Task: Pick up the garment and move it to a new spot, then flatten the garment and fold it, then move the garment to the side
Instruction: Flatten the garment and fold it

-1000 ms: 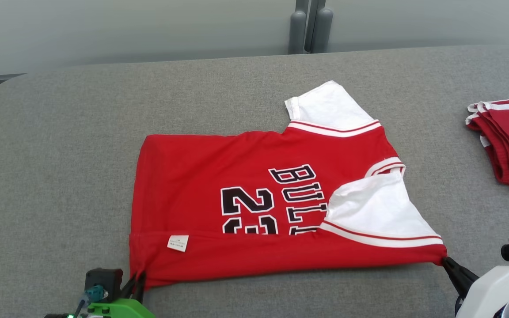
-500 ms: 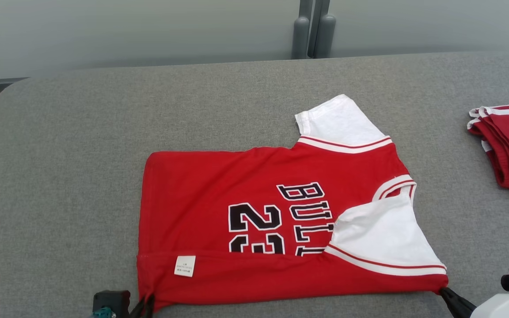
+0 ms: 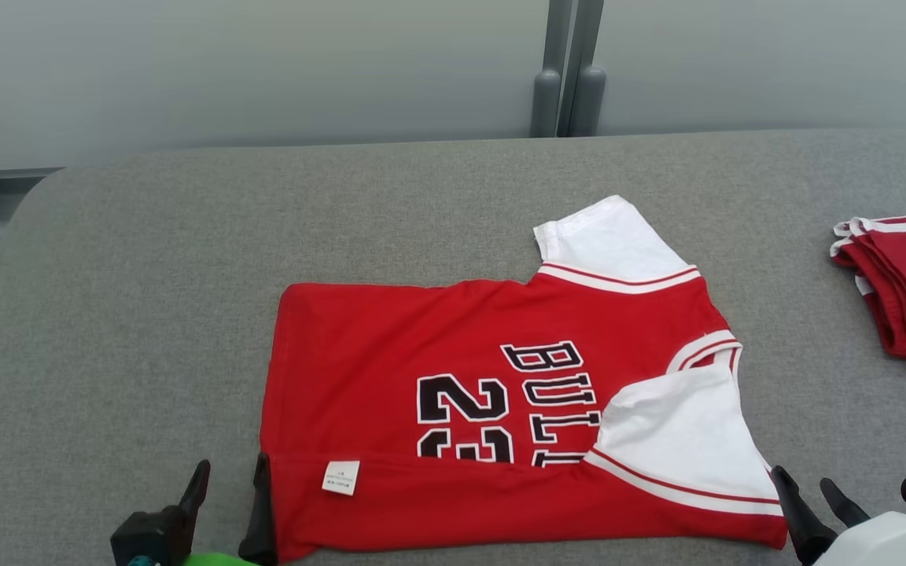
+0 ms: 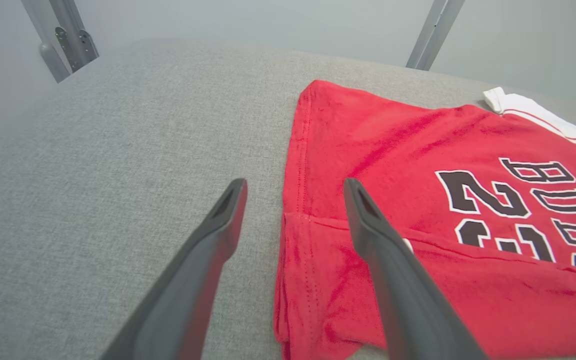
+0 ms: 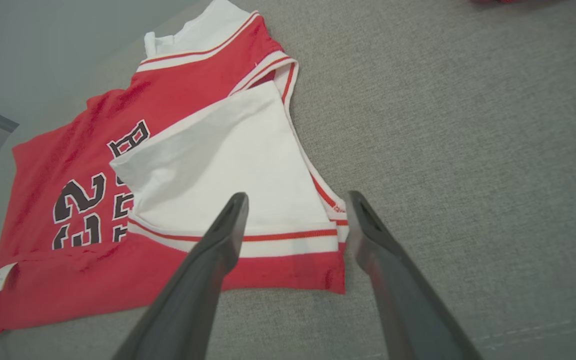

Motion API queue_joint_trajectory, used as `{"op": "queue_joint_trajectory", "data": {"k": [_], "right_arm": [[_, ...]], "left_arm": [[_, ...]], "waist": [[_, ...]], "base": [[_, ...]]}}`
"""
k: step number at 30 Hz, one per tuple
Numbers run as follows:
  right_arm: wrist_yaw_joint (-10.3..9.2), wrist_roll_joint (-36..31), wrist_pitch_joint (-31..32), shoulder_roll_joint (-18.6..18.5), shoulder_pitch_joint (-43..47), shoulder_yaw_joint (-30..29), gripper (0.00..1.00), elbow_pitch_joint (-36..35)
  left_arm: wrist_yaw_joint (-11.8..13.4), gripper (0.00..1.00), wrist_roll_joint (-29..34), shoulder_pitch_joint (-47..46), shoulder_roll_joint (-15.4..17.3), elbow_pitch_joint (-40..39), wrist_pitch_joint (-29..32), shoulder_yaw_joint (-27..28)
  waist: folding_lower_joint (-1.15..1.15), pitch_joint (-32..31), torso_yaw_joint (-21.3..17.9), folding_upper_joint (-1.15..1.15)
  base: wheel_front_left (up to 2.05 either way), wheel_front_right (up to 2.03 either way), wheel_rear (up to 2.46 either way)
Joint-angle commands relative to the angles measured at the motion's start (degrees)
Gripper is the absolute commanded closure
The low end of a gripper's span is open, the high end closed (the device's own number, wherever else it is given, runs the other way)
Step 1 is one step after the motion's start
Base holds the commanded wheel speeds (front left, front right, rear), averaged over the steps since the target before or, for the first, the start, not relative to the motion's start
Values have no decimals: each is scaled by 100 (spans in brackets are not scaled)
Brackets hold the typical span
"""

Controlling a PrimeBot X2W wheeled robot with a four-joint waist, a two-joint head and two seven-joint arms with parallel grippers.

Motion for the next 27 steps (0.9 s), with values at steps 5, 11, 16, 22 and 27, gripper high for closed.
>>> {"op": "queue_joint_trajectory", "data": {"k": [5,11,16,22,27], "right_arm": [[0,49,-949,-10,-267,362,0,266],[0,-396,-2007,-8,-722,706,0,485],[0,-705,-2245,-13,-1032,967,0,773],[0,-1114,-2452,-14,-1236,1264,0,959],[-1,-1634,-2465,-16,-1310,1472,0,1136]], "left_arm": [[-264,0,-63,-180,-233,85,-548,282],[-559,0,2,-330,-546,71,-620,786],[-950,0,157,-454,-589,328,-623,971],[-1443,0,324,-659,-447,742,-617,764],[-1556,0,445,-691,-368,1022,-533,571]], "waist": [[0,-314,69,0],[0,-492,116,0],[0,-622,166,0],[0,-709,202,0],[0,-735,185,0]], "base": [[0,0,0],[0,0,0],[0,0,0],[0,0,0],[0,0,0]]}}
